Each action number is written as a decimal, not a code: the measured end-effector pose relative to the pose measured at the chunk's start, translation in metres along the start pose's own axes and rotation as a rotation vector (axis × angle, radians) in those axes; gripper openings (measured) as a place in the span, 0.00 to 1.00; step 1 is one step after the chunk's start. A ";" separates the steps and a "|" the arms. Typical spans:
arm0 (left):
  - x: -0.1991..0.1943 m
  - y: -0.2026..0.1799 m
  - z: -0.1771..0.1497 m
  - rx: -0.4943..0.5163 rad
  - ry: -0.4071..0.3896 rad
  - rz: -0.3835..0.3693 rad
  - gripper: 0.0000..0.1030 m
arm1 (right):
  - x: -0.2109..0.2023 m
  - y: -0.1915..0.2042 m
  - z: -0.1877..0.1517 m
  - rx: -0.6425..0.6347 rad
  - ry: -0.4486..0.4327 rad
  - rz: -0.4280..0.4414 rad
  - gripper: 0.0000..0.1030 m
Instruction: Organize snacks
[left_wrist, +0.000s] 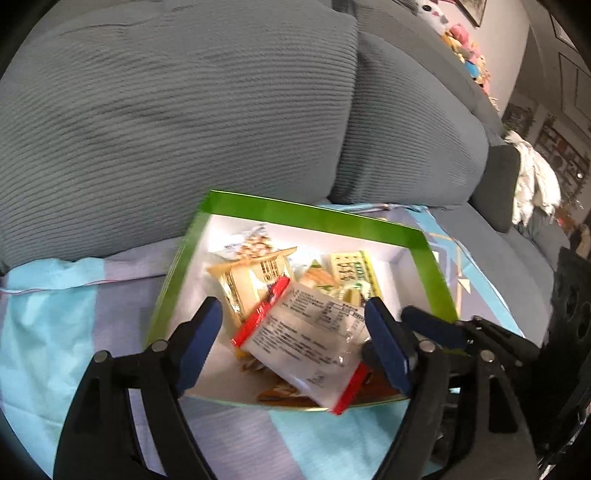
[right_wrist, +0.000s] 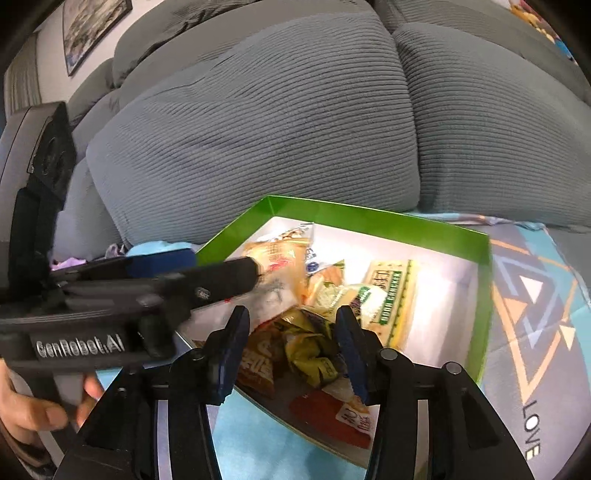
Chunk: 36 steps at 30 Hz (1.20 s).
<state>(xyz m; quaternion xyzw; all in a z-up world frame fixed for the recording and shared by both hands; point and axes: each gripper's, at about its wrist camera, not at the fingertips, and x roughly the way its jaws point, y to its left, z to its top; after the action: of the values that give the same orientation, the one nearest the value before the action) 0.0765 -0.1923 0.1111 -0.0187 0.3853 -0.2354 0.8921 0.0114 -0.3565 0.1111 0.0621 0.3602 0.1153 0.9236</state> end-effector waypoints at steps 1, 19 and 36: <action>-0.005 0.002 0.000 -0.006 -0.007 0.018 0.86 | -0.002 0.001 0.000 0.001 0.001 -0.013 0.57; -0.094 0.003 0.004 -0.069 -0.026 0.077 1.00 | -0.084 0.014 0.011 0.048 0.037 -0.191 0.86; -0.107 -0.024 0.003 0.031 0.043 0.254 1.00 | -0.111 0.024 0.016 0.020 0.047 -0.225 0.86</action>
<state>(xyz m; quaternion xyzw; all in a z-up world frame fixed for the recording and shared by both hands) 0.0058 -0.1680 0.1913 0.0490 0.4001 -0.1270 0.9063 -0.0610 -0.3625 0.2002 0.0279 0.3878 0.0089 0.9213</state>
